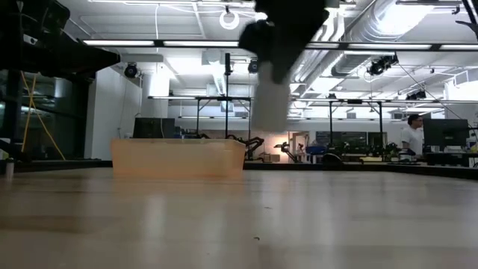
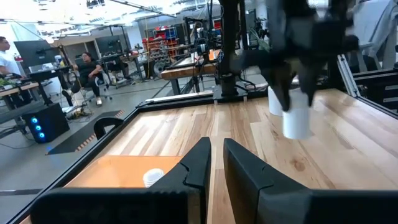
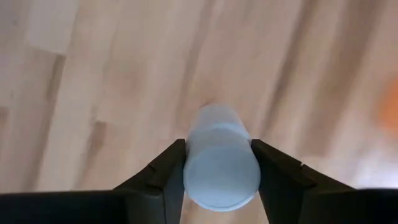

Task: Pick and place pill bottles into a basket
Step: Put the right white pill bottle into the orange bin

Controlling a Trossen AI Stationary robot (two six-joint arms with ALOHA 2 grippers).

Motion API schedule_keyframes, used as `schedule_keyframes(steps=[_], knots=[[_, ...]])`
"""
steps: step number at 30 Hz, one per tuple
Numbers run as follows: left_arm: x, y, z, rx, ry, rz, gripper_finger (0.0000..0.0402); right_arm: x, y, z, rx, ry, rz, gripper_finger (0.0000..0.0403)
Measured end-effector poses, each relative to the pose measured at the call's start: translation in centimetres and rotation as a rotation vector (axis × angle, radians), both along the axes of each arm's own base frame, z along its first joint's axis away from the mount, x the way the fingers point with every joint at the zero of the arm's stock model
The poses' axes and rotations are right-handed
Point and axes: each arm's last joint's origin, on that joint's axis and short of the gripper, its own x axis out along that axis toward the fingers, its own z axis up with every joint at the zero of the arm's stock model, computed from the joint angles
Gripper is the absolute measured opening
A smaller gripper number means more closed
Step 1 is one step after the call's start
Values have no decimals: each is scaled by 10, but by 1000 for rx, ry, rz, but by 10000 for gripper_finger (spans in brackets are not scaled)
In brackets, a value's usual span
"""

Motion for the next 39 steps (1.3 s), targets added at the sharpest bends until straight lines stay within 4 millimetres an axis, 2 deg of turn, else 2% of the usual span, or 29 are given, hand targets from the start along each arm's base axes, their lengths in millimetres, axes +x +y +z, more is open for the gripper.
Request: schedule_keyframes(steps=[5,9,13,20,24,30,35,39], knots=[[0,0,0,0,0,0,79,18,-53,41,-50,-146,25,153],[0,0,0,0,0,0,79,28,-97,61,-47,-266,30,155],[0,0,0,0,1,0,79,33,-140,64,8,-360,29,153],[0,0,0,0,1,0,79,32,-203,57,-77,-449,-45,154],[0,0,0,0,1,0,79,31,-222,53,-88,-486,-52,154],[0,0,0,0,0,1,79,43,-233,42,-109,-546,-28,155],[0,0,0,0,0,10,79,46,-244,14,-105,-433,-62,155],[0,0,0,0,1,16,79,38,-255,9,-136,-357,-116,155]])
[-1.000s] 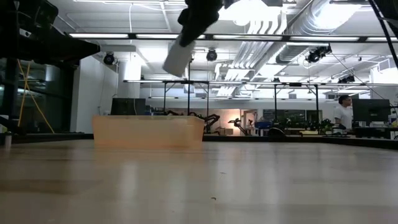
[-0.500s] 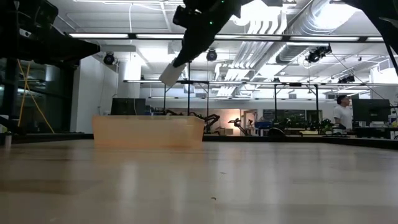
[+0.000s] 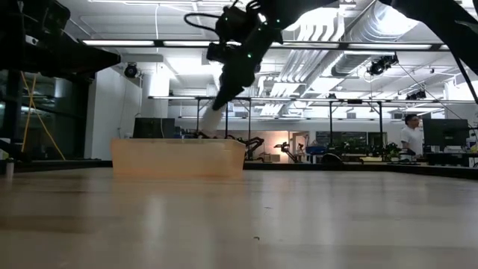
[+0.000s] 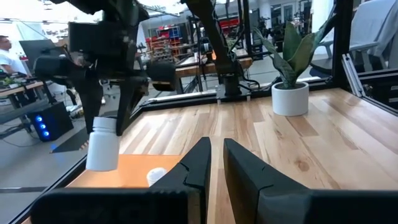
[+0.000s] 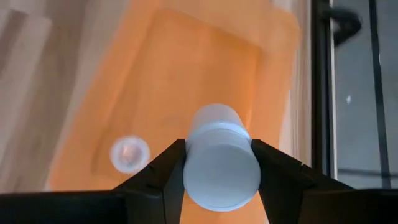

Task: Pick and place pill bottles into a basket
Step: Put the right white pill bottle into the orange bin

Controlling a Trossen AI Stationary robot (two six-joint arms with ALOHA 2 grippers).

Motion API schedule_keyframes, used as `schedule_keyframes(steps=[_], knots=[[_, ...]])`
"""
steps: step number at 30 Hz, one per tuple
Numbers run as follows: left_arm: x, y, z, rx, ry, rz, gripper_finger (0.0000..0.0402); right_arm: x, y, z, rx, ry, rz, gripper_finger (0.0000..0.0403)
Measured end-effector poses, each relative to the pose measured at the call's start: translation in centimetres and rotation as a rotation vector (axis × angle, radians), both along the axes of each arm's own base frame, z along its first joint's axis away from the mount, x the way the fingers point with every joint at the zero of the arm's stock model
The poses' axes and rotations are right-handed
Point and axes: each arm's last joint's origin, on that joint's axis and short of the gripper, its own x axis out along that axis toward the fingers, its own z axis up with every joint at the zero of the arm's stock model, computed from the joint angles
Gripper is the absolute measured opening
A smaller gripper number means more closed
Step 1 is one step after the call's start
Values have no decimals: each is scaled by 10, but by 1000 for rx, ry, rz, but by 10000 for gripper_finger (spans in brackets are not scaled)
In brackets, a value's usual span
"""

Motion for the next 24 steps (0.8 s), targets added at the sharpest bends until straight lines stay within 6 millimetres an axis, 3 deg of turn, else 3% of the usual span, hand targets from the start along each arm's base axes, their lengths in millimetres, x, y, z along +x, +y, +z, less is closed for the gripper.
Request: schedule_keyframes(steps=[6,12,24], knots=[[0,0,0,0,0,1,79,-3,-8,-10,68,31,-38,155],[0,0,0,0,0,1,79,1,-8,-34,96,117,-46,155],[0,0,0,0,0,2,79,-1,-6,-42,149,172,-59,155]])
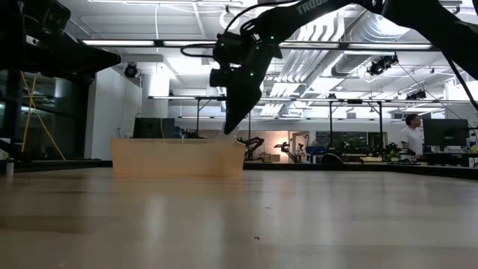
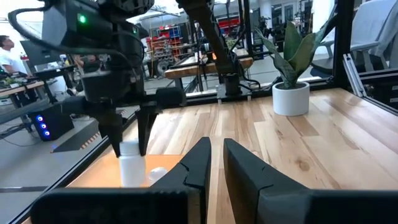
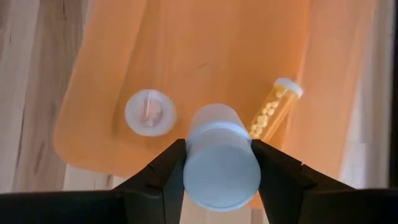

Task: Pick and place pill bottles into a basket
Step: Put the right white pill bottle into the orange bin, then put the transparent pill bottle into the orange bin

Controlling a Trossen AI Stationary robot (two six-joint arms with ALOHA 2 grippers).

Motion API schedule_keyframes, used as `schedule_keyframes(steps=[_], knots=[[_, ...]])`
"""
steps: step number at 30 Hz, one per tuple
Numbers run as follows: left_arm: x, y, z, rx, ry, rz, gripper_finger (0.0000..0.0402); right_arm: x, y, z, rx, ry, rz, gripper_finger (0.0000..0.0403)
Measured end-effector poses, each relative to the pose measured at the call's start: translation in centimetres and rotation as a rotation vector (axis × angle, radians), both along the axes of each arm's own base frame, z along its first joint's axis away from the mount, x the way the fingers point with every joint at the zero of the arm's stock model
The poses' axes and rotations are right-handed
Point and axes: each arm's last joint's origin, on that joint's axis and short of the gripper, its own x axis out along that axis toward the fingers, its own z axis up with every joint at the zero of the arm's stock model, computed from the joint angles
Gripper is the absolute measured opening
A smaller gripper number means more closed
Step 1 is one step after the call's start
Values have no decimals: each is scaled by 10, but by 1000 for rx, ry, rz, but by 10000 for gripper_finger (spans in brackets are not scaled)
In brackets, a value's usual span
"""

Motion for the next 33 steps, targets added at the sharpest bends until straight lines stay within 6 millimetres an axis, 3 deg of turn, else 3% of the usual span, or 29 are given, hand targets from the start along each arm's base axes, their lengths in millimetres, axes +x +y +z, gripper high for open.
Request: schedule_keyframes(steps=[11,22,26,29,33], knots=[[0,0,0,0,0,2,79,3,0,-25,52,74,5,159],[0,0,0,0,0,1,79,1,-2,-23,15,111,-108,234],[0,0,0,0,0,1,79,1,-1,-5,27,115,-100,244],[0,0,0,0,0,1,79,-7,0,28,33,185,-110,243],[0,0,0,0,0,1,79,-19,-5,80,181,95,-160,236]])
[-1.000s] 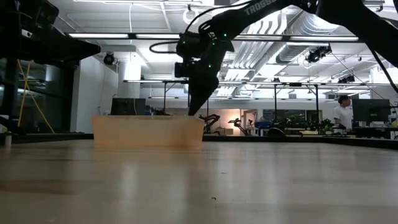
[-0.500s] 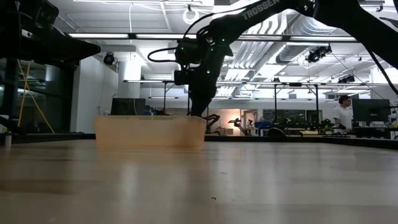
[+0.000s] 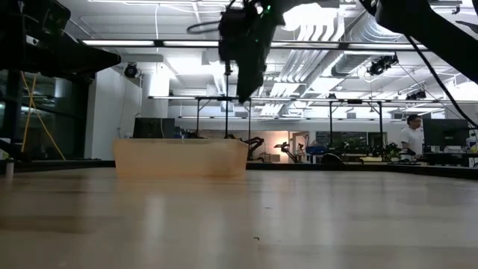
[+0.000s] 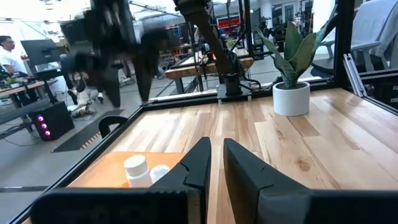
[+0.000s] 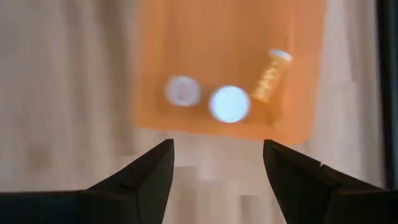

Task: Pick and place pill bottles into a basket
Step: Put the transparent pill bottle into the orange bin

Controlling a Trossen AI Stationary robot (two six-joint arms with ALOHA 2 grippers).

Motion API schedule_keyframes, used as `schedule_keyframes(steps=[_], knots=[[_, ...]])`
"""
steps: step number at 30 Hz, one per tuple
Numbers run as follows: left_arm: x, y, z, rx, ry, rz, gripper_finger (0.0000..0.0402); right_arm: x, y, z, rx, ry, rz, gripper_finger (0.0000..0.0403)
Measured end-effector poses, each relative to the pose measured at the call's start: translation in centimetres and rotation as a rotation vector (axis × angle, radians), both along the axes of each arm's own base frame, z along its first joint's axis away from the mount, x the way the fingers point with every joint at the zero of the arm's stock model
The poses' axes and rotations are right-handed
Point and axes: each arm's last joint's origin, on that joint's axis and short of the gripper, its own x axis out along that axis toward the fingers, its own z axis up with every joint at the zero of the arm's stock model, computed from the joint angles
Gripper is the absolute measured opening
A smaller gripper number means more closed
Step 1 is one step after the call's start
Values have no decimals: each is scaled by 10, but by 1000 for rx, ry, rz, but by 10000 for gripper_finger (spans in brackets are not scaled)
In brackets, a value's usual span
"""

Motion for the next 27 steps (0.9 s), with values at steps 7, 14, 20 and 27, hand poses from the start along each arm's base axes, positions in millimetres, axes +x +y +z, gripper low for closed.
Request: schedule_keyframes(steps=[7,14,20,27], knots=[[0,0,0,0,1,0,79,-28,39,34,-77,-260,78,214],[0,0,0,0,1,-1,79,-85,82,-7,-126,-514,88,184],[0,0,0,0,1,0,79,-164,105,-55,-117,-713,-27,161],[0,0,0,0,1,0,79,-241,133,-74,-154,-1062,-53,140]])
